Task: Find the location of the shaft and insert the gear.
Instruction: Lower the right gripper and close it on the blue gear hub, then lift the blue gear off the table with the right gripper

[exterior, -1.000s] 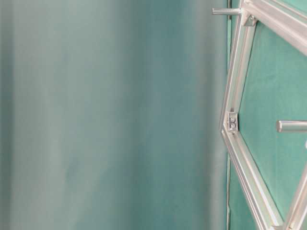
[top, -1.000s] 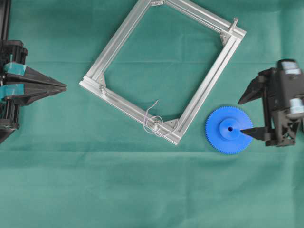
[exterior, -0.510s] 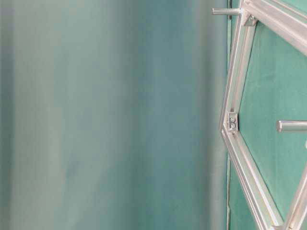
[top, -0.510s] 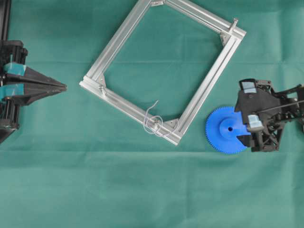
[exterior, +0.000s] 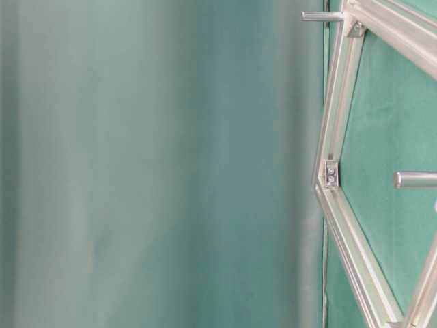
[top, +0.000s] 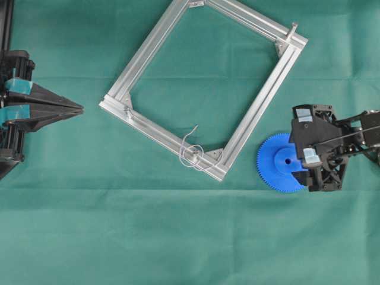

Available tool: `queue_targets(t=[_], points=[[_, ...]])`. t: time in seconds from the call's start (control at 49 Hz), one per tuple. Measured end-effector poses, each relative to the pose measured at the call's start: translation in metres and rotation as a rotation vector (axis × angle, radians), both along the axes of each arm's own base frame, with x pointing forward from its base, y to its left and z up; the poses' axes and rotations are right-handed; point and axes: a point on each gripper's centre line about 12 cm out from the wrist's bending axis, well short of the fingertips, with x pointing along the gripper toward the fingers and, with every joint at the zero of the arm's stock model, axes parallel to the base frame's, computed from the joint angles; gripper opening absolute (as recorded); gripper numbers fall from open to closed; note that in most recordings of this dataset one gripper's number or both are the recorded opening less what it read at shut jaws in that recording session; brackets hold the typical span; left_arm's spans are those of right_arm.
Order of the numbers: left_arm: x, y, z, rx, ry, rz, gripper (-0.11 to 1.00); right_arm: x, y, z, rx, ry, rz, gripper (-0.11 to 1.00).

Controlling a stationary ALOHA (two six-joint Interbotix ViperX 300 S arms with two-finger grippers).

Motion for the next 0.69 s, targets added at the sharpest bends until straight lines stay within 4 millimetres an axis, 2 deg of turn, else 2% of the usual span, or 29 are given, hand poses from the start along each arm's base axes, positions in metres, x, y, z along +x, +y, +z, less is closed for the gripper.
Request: queue_targets(t=[0.326, 0.694], points=[[0.0, 0.0, 0.001, -0.002, -0.002, 0.0, 0.02, 0.002, 0.0, -0.014, 0.009, -0.002, -0.027, 0.93], [0.0, 0.0, 0.0, -0.002, 0.0, 0.002, 0.02, 0.003, 0.003, -0.019, 0.013, 0.0, -0.026, 0.92]])
